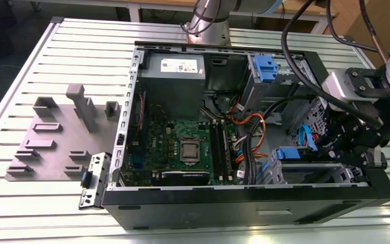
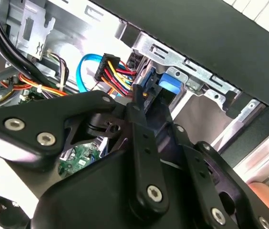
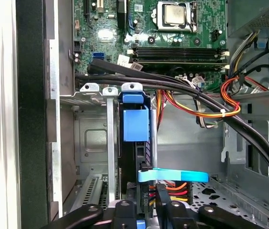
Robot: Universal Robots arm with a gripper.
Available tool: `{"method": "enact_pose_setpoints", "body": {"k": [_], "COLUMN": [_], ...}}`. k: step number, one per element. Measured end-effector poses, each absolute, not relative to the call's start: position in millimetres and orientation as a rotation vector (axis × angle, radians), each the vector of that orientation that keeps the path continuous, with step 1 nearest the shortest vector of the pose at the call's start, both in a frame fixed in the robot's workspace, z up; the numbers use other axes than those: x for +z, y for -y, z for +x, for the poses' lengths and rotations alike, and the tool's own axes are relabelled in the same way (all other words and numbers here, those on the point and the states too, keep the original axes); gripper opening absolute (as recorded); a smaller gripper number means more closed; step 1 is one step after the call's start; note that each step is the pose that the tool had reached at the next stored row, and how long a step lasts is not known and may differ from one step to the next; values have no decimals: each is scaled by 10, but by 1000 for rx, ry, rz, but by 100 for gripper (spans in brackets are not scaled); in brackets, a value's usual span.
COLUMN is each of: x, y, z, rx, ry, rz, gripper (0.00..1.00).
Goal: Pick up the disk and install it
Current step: 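Insert the second disk wire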
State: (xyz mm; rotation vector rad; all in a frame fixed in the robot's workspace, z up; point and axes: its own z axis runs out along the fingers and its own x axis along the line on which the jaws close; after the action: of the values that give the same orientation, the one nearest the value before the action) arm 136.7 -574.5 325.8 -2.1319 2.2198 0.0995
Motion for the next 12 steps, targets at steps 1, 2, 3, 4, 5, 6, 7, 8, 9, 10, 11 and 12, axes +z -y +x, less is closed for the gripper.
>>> {"method": "enact_pose_setpoints", "body": {"k": [1, 2, 3, 4, 5, 6, 7, 8, 9, 10, 11, 12], "x": [3258, 3258, 3258, 3258, 3258, 3259, 3267, 3282, 3307, 3338, 3375, 3410], "y": [5745, 5745, 5745, 5745, 5745, 5745, 5745, 5745, 5745, 5745, 5745, 5745], "z": [1367, 1367, 1367, 1367, 1367, 1367, 1367, 1367, 1367, 1367, 1367, 1367], "rx": [100, 99, 99, 99, 99, 99, 99, 100, 100, 100, 101, 101], "ry": [-2220, -2220, -2220, -2220, -2220, -2220, -2220, -2220, -2220, -2220, -2219, -2219], "rz": [-2132, -2132, -2132, -2132, -2132, -2132, -2132, -2132, -2132, -2132, -2131, -2131], "gripper": [30, 30, 30, 30, 30, 30, 30, 30, 30, 30, 30, 30]}}
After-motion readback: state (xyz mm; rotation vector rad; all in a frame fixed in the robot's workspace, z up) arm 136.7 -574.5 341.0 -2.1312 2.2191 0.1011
